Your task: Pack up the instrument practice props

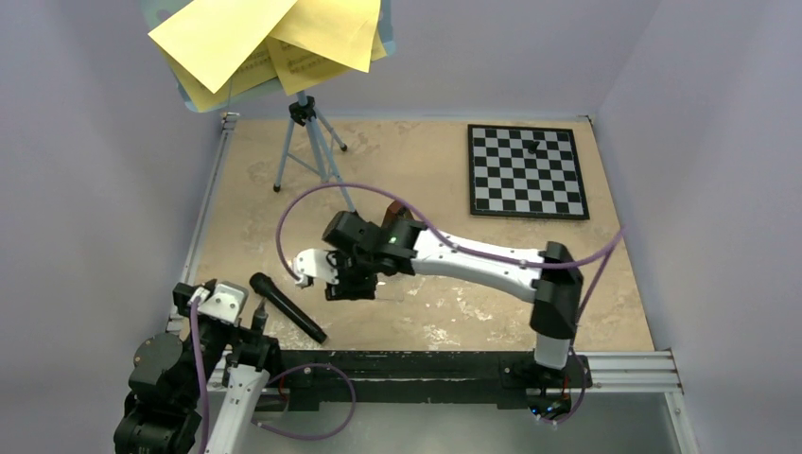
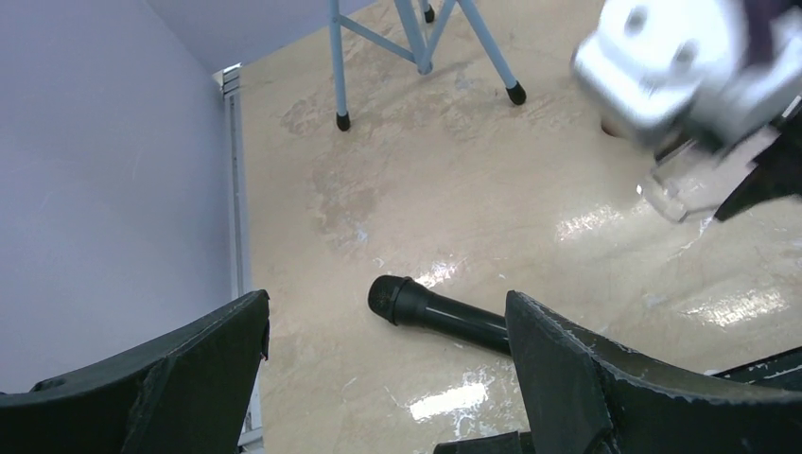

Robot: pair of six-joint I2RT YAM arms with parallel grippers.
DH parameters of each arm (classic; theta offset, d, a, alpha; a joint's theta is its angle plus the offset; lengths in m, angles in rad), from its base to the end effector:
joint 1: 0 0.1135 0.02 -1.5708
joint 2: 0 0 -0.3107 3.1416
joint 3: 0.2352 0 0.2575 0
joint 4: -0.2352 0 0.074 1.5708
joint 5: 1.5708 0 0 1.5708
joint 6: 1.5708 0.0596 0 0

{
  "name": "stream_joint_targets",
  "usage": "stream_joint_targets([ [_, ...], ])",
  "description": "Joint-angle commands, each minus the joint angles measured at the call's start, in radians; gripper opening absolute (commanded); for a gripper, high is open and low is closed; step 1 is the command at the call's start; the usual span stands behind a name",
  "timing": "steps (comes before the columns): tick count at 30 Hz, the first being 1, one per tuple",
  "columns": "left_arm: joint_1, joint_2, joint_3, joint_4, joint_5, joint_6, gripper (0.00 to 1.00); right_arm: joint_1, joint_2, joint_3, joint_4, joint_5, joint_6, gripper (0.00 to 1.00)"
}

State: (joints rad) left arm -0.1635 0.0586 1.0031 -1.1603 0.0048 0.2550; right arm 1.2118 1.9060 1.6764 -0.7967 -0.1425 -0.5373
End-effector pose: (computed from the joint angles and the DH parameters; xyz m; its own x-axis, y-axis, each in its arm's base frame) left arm -0.0607 0.0097 0.3411 -0.1622 0.2824 -0.9455 0.2153 0.9452 0.2454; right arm 0.1497 0.4230 0.2946 0.2294 -0.8308 -0.5072 -0.9722 -0.1703 -0.1608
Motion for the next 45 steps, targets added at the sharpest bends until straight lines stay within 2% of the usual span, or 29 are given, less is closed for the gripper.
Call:
stream_joint_targets([
  [1, 0.009, 0.010, -0.010, 0.040, 0.078, 0.039, 1.00, -0.036, -0.179, -0.023, -0.062, -0.131, 0.072, 0.00],
  [5, 0.007, 0.037, -0.015, 0.043, 0.255, 0.131, 1.00, -0.099, -0.354, -0.071, -0.088, -0.230, 0.127, 0.00],
  [9, 0.007, 0.134, -0.027, 0.059, 0.484, 0.267, 1.00, -0.184, -0.583, -0.179, 0.020, -0.193, 0.194, 0.00],
  [14, 0.007, 0.416, -0.036, 0.090, 0.700, 0.493, 1.00, -0.319, -0.779, -0.294, 0.191, -0.045, 0.270, 0.00],
  [17, 0.007, 0.598, -0.016, 0.184, 0.754, 0.558, 1.00, -0.386, -0.859, -0.379, 0.296, 0.051, 0.313, 0.00],
  [20, 0.003, 0.790, 0.050, 0.209, 0.823, 0.669, 0.99, -0.434, -0.916, -0.459, 0.396, 0.088, 0.321, 0.00],
  [24, -0.054, 1.015, 0.135, 0.218, 0.803, 0.776, 0.97, -0.506, -0.922, -0.495, 0.467, 0.048, 0.327, 0.00],
  [28, -0.142, 1.171, 0.139, 0.284, 0.747, 0.850, 0.95, -0.579, -0.882, -0.495, 0.505, -0.054, 0.340, 0.00],
  [33, -0.169, 1.339, 0.119, 0.500, 0.672, 0.732, 0.90, -0.596, -0.873, -0.573, 0.679, -0.001, 0.405, 0.00],
  [40, -0.174, 1.470, 0.062, 0.779, 0.728, 0.667, 0.90, -0.595, -0.884, -0.765, 0.956, -0.069, 0.373, 0.00],
  [42, -0.175, 1.510, 0.067, 0.815, 0.740, 0.649, 0.90, -0.595, -0.841, -0.775, 0.992, -0.087, 0.390, 0.00],
  [45, -0.186, 1.553, 0.069, 0.840, 0.759, 0.643, 0.90, -0.596, -0.780, -0.738, 0.953, -0.077, 0.427, 0.00],
])
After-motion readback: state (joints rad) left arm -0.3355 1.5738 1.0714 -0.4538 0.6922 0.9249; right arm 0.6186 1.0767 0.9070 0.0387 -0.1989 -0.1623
